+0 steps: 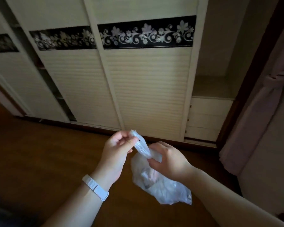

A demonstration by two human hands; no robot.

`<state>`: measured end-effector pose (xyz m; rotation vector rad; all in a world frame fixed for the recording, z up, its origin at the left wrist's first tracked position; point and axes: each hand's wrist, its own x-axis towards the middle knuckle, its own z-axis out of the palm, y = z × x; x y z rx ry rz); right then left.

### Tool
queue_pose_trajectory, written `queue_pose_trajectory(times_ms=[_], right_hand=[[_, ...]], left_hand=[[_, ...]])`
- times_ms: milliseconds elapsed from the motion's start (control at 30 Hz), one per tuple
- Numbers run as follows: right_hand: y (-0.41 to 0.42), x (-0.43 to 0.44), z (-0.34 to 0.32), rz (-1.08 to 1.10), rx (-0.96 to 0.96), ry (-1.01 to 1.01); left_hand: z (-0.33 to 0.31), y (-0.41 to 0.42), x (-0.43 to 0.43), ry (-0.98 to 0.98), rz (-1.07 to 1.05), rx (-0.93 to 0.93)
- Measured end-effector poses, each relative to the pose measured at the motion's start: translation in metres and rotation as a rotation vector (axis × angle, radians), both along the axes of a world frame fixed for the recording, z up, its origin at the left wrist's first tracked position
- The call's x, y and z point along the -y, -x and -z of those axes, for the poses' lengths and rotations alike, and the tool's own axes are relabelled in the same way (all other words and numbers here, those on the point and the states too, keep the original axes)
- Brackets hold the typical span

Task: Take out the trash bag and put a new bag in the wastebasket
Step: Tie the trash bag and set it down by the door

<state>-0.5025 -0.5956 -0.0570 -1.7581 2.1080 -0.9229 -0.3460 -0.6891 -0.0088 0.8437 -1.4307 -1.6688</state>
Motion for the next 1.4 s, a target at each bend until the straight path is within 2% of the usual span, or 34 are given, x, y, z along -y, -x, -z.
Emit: queue_pose_trajectory(times_ms=[100, 433, 700, 833, 1100, 1233, 1400], right_hand=[[0.019, 0.052, -0.009, -0.072, -0.001, 0.031], [0.019, 0.209, -0.003, -0.307, 0.107, 0.006], [-0.013, 0.372, -0.002, -0.378, 0.086, -0.033], [-0.036, 0.457, -0.015, -0.381, 0.021, -0.031], [-0.086, 0.599, -0.035, -0.478, 0.031, -0.004], [-0.107, 0.67, -0.033, -0.541, 0.03, -0.016], [-0.129, 0.766, -0.02, -0.617, 0.1, -0.019]], left_hand=[[-0.006, 0.013, 0.036, -0.008, -0.11, 0.02], [0.002, 0.006, 0.16, 0.0, -0.26, 0.044], [0.011, -0.03, 0.316, 0.056, -0.327, 0.07], [-0.005, -0.053, 0.395, 0.081, -0.367, 0.055], [-0.03, -0.099, 0.515, 0.14, -0.39, 0.105], [-0.032, -0.118, 0.571, 0.079, -0.452, 0.034], [-0.026, -0.132, 0.65, 0.071, -0.565, 0.056]])
